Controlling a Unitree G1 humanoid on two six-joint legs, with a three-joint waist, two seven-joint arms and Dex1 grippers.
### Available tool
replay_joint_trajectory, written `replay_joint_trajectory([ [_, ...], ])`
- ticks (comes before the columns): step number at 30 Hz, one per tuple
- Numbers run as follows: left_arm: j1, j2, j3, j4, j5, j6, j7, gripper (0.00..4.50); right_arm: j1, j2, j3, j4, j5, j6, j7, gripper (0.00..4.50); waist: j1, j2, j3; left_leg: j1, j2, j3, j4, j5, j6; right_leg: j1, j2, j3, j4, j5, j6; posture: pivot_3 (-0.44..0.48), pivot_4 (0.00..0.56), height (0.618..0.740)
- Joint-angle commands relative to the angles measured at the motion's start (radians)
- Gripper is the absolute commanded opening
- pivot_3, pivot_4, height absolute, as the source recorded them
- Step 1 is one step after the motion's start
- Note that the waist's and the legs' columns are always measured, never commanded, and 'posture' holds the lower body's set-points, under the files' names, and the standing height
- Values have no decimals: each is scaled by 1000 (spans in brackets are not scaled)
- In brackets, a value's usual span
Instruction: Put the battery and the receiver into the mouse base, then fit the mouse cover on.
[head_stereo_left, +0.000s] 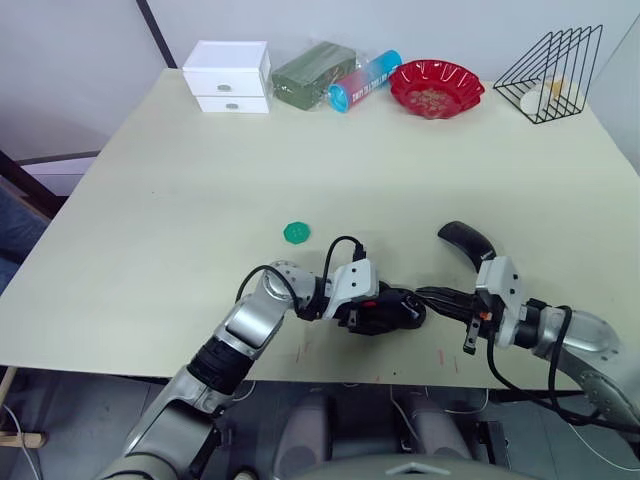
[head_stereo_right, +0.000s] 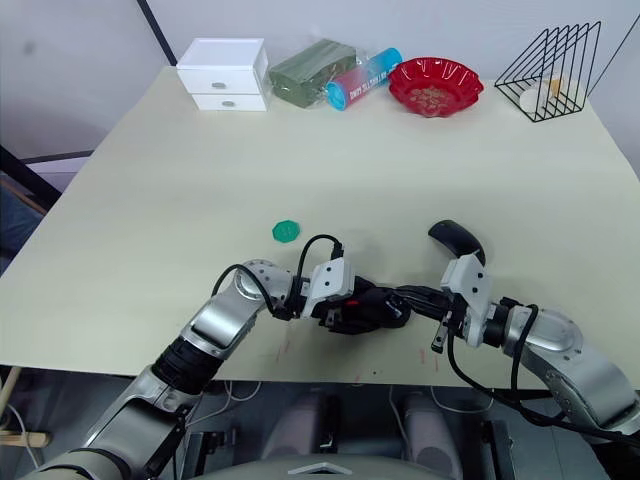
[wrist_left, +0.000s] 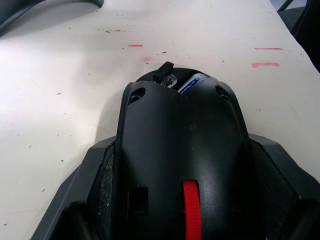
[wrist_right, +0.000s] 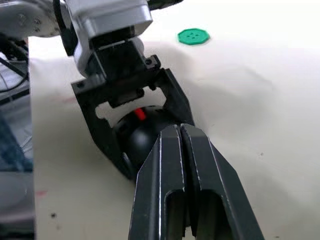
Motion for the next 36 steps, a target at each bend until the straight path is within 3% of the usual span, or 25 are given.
replay_joint_trajectory([
  [1,19,25,-14,7,24,34,8,2943,-24,51,5,64,-68,-77,44,96,-1,0,0,0,0,0,0,0,0,0,0,0,0,0,0,0,150,740],
  [13,19,38,-10,-1,19,44,6,2943,-41,129,2,141,-165,-128,142,96,-2,0,0,2,0,1,0,0,0,0,1,2,2,0,0,0,150,740],
  [36,17,39,-17,-4,19,43,13,2943,-21,186,12,233,-277,-145,168,96,-3,0,0,3,0,2,0,0,0,0,1,3,4,0,0,0,150,740],
])
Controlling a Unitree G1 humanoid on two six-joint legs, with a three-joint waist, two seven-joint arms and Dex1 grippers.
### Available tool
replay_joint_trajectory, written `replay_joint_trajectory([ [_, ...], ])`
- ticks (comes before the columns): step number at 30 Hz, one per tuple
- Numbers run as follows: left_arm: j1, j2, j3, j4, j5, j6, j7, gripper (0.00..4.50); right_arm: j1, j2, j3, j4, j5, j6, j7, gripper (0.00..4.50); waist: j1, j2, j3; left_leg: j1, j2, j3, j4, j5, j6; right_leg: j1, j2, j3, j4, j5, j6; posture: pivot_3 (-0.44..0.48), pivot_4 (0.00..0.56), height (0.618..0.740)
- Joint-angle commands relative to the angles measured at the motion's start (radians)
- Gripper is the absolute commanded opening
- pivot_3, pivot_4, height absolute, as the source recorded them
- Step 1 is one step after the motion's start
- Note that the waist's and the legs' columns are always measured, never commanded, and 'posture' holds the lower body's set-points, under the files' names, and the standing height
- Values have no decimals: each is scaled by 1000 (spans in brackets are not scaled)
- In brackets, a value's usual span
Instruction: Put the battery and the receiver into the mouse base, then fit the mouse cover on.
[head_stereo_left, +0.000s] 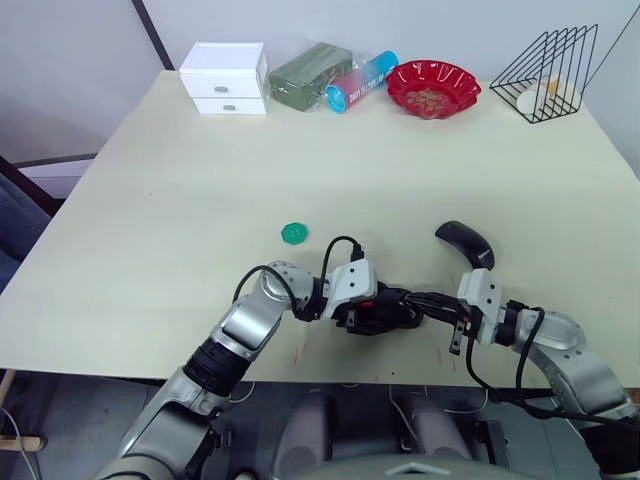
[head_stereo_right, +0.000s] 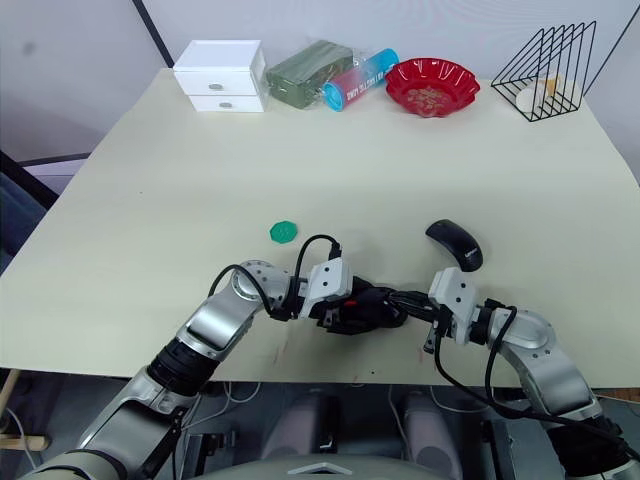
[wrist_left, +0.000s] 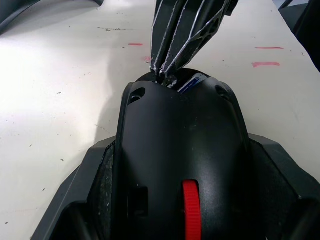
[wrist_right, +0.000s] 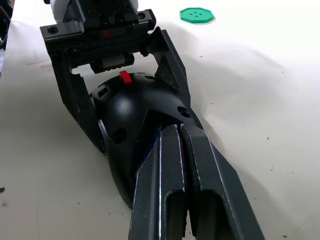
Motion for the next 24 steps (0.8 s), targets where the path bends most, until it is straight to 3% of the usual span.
replay_joint_trajectory([
  [1,10,25,-15,18,25,26,0,2943,15,4,6,27,-28,-5,-1,96,0,0,0,0,0,0,0,0,0,0,0,0,0,0,0,0,150,740],
  [9,9,30,-13,14,23,29,0,2943,2,-5,51,52,-91,57,-21,96,-6,-1,-1,1,0,0,0,0,0,1,0,0,1,0,0,0,150,740],
  [17,9,30,-13,4,20,38,4,2943,-16,-24,95,48,-116,189,-37,96,-17,-2,-2,18,0,1,-4,0,0,16,1,1,-1,-2,-2,0,150,740],
  [24,1,24,-11,10,20,42,9,2943,-13,-24,85,35,-94,213,-39,96,-18,-4,-4,19,1,0,-4,0,0,17,0,0,-2,-2,-2,0,150,740],
])
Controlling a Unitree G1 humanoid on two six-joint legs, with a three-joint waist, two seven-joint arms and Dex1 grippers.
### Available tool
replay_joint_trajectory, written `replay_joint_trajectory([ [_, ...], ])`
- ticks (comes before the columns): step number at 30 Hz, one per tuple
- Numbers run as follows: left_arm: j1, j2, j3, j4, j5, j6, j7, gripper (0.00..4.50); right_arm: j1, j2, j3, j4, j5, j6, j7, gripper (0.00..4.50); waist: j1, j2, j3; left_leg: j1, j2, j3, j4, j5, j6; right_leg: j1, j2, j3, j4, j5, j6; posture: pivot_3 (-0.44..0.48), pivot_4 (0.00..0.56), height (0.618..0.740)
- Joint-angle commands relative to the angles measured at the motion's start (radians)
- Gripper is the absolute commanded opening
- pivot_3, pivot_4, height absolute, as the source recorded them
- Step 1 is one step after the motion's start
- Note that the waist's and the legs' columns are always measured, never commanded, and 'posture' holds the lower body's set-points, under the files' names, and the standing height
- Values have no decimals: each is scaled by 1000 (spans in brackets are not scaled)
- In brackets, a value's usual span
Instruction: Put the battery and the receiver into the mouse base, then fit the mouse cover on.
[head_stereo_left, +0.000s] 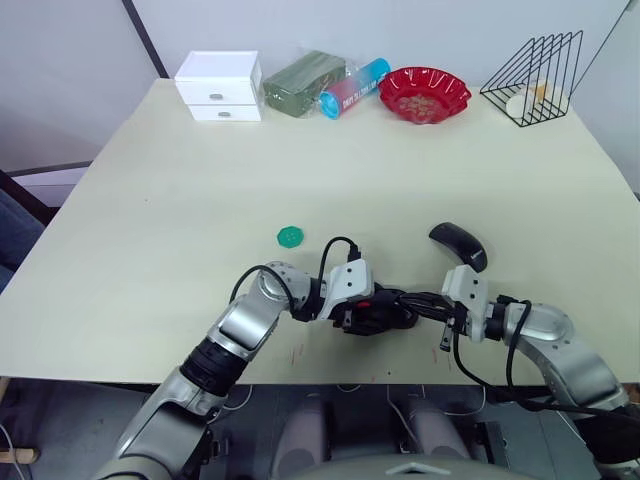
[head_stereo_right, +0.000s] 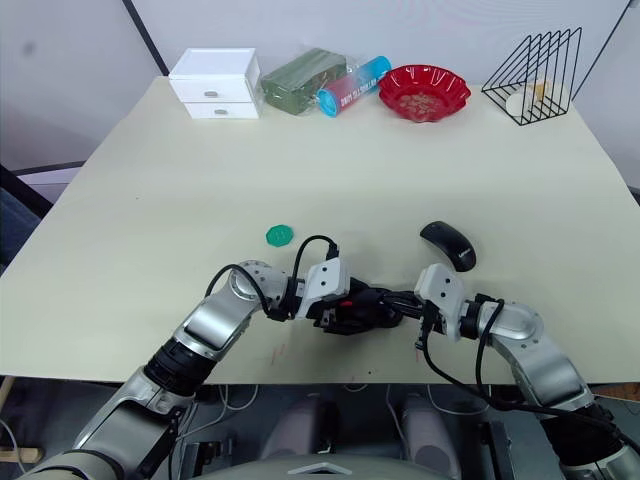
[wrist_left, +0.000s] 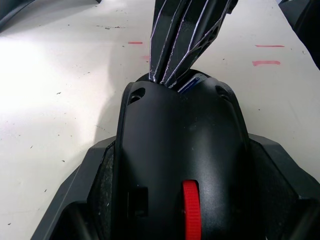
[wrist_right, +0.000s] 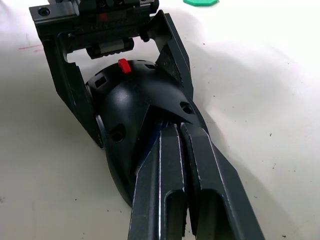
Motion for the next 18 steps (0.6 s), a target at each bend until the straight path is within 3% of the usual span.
replay_joint_trajectory([
  [1,-2,9,-11,11,21,16,7,2943,42,-4,7,64,-24,22,-6,96,0,0,0,0,0,0,0,0,0,0,0,0,0,0,0,0,150,740],
  [9,-5,11,-10,16,19,17,9,2943,64,10,-134,16,67,-121,21,96,2,1,2,-1,0,0,0,0,0,0,0,0,-1,0,0,0,150,740],
  [16,-9,13,-9,26,18,11,10,2943,149,-17,-283,8,205,-302,178,96,4,2,3,-2,0,0,0,0,0,-1,0,0,-1,0,0,0,150,740],
  [18,-6,15,-8,25,17,10,10,2943,161,-57,-329,33,255,-274,236,96,4,2,3,-2,0,0,0,0,0,-1,0,0,-1,0,0,0,150,740],
])
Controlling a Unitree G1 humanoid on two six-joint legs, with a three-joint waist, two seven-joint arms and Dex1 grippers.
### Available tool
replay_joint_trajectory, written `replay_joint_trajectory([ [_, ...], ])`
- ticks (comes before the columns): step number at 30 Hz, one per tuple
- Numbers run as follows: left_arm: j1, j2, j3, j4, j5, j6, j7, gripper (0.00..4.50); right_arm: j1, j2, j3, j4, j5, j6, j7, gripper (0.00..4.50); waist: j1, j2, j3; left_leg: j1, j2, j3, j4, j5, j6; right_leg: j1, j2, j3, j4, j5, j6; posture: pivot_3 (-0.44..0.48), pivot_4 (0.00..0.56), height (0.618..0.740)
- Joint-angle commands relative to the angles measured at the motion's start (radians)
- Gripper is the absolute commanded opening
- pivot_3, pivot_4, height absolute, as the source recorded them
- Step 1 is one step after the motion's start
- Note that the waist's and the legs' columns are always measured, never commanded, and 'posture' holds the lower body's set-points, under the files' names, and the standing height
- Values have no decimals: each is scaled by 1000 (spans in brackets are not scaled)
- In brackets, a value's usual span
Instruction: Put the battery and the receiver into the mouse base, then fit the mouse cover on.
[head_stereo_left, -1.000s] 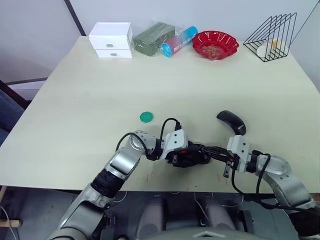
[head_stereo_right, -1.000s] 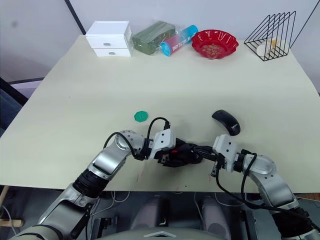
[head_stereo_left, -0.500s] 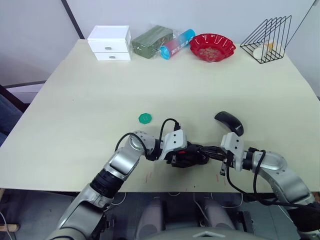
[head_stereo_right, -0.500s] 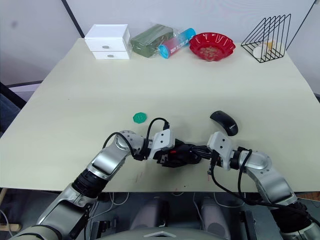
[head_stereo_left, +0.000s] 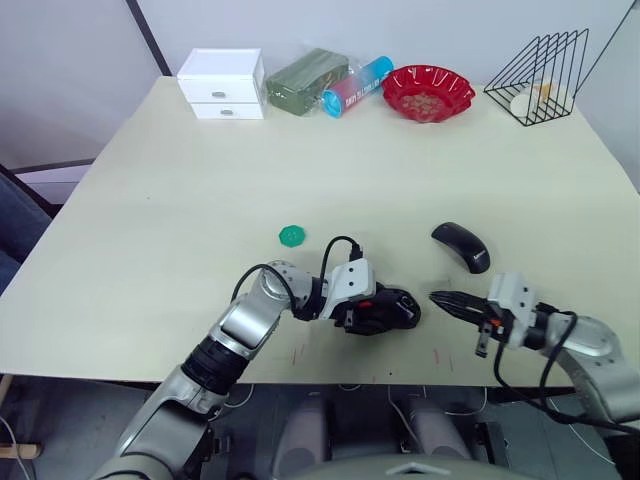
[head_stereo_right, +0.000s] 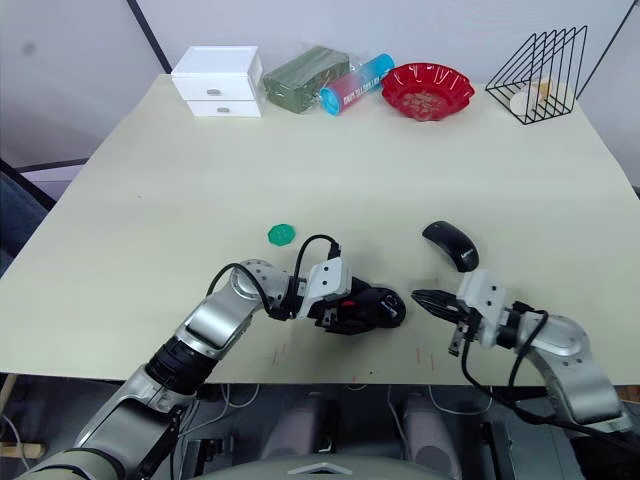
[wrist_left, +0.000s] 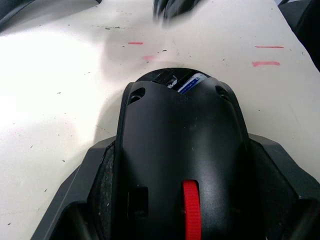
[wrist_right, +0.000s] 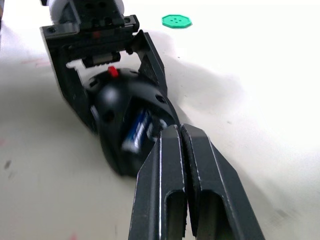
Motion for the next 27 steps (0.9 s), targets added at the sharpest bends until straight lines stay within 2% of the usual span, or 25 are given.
replay_joint_trajectory([
  [1,5,17,-1,20,23,12,11,2943,11,-44,-97,17,114,-14,112,317,-1,0,0,0,0,0,0,0,0,0,0,1,0,0,0,0,150,740],
  [4,11,21,-1,14,22,12,11,2943,21,-82,-142,68,139,-48,201,1284,0,0,0,0,0,0,0,0,0,0,0,0,0,0,0,0,150,740],
  [5,12,22,0,13,21,12,11,2943,24,-92,-156,89,142,-67,232,1890,0,0,0,0,0,0,0,0,0,0,0,0,0,0,0,0,150,740],
  [8,16,27,2,12,21,9,10,2943,26,-109,-190,141,153,-93,290,3247,-1,0,0,0,0,0,0,0,0,0,0,0,0,0,0,0,150,740],
  [10,17,30,3,11,20,7,10,2943,25,-120,-208,170,163,-101,331,4366,-2,1,0,0,0,0,0,0,0,0,0,0,0,0,0,0,150,740],
  [18,27,36,12,-2,11,13,15,2943,9,-140,-229,228,183,-119,437,4448,-5,2,1,1,0,0,-1,0,0,0,0,0,0,0,0,0,150,740],
  [20,29,34,18,-8,6,16,17,3970,2,-132,-221,219,189,-109,438,4500,-8,2,1,1,0,0,-1,0,0,0,0,1,0,0,0,0,150,740],
  [22,30,33,20,-11,4,18,18,4468,-3,-125,-215,213,190,-106,437,4500,-8,3,2,1,0,0,-1,0,0,0,0,1,1,0,0,0,150,740],
  [27,29,31,29,-17,-4,16,20,4468,-5,-118,-219,210,194,-104,441,4500,-7,3,2,1,0,0,-1,0,0,0,0,1,0,0,0,0,150,740],
])
